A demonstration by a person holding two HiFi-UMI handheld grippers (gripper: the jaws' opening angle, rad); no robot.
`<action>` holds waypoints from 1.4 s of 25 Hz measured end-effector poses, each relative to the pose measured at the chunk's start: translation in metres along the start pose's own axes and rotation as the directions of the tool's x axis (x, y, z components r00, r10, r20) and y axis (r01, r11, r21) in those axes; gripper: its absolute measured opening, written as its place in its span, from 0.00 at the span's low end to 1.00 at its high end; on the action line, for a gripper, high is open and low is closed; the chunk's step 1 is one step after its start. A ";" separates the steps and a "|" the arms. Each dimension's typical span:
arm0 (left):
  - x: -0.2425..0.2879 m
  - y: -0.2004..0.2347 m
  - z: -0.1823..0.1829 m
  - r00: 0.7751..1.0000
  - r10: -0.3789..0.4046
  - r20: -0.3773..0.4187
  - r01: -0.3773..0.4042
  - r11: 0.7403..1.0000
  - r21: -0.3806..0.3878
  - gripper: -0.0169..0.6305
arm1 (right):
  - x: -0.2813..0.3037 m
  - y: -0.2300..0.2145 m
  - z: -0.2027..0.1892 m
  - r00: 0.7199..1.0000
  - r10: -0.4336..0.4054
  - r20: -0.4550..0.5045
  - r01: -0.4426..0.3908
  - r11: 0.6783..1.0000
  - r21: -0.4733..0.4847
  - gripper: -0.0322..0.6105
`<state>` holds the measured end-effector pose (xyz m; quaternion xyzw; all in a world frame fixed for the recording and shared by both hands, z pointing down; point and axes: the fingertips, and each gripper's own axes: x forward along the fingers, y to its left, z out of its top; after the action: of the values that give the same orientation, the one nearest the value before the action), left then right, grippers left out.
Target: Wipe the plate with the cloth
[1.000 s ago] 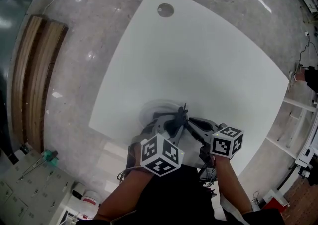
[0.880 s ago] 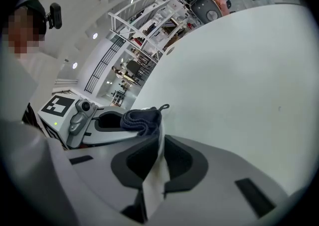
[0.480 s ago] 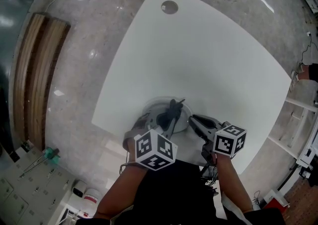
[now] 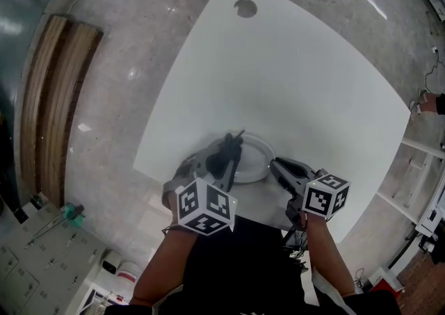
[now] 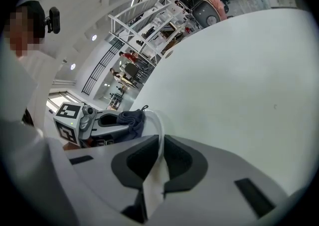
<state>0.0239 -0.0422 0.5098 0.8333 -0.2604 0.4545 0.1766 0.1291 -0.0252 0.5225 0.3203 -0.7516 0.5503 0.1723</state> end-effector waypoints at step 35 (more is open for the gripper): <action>0.011 -0.081 0.045 0.992 -0.113 0.048 0.105 0.983 0.149 0.10 | 0.003 0.000 0.003 0.999 0.000 0.038 -0.002 0.998 0.063 0.09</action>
<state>0.1073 -0.0041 0.4910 0.8694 -0.1853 0.4386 0.1324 0.1270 -0.0288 0.5237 0.3357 -0.7370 0.5678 0.1475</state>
